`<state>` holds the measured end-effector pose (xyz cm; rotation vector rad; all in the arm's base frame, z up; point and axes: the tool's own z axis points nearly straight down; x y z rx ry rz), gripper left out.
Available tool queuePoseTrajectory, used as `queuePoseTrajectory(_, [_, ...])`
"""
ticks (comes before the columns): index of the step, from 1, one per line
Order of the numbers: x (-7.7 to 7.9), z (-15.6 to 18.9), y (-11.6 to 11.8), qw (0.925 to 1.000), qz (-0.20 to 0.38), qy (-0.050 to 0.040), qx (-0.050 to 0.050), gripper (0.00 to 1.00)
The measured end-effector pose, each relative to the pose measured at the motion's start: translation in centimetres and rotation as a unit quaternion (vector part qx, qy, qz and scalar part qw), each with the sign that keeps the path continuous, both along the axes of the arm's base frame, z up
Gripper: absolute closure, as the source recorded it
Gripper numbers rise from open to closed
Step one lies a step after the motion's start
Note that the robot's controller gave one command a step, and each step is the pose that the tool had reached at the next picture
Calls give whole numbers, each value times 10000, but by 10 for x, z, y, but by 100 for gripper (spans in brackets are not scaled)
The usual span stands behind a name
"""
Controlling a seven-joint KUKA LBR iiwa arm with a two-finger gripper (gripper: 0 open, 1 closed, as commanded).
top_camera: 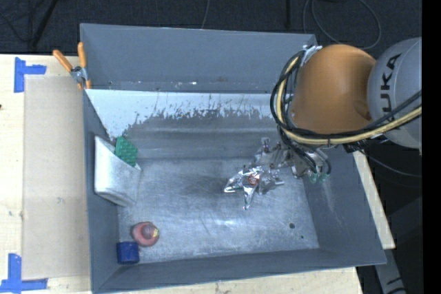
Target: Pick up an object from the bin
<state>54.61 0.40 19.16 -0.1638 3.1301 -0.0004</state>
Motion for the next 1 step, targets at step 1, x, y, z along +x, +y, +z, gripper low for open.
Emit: queuePoseTrajectory(1, [2,125,-59,9990,447,-14,-14,100])
